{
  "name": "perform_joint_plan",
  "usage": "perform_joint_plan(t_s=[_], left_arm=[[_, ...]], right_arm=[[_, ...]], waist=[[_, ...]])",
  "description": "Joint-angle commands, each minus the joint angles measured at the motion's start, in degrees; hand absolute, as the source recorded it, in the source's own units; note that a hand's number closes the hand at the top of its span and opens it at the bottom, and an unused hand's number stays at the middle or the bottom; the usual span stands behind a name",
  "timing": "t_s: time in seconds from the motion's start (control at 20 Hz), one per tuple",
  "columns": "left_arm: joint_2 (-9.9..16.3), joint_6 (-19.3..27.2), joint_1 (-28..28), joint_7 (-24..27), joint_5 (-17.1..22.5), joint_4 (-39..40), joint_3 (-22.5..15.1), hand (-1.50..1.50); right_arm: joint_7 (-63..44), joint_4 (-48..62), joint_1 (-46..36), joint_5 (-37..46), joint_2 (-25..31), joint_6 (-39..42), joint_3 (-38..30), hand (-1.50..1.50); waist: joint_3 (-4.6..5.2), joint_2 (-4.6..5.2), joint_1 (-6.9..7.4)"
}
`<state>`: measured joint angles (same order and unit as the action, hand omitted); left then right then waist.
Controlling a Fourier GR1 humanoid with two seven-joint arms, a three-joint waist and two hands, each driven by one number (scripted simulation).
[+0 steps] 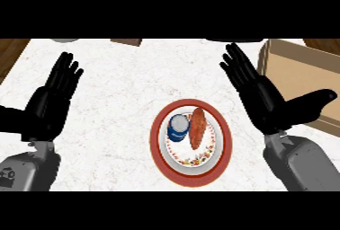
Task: Pick the sweet potato from the plate and place it in the cardboard box
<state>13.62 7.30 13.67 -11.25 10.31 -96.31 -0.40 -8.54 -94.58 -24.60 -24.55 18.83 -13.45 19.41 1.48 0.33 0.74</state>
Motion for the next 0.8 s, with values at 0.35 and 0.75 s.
perform_joint_plan(t_s=[0.35,0.75], left_arm=[[9.3,-10.2,-4.1,9.2,-8.6,1.4,-5.4,0.00],[7.3,-11.6,-4.1,14.3,-11.1,5.0,-7.2,0.00]], right_arm=[[-5.1,-0.5,2.6,19.2,21.7,-4.9,-6.0,-1.50],[10.5,-4.0,13.3,28.5,24.2,-0.5,-2.4,-1.50]], waist=[[-1.21,-0.66,-3.28],[-1.48,-0.39,-1.11]])
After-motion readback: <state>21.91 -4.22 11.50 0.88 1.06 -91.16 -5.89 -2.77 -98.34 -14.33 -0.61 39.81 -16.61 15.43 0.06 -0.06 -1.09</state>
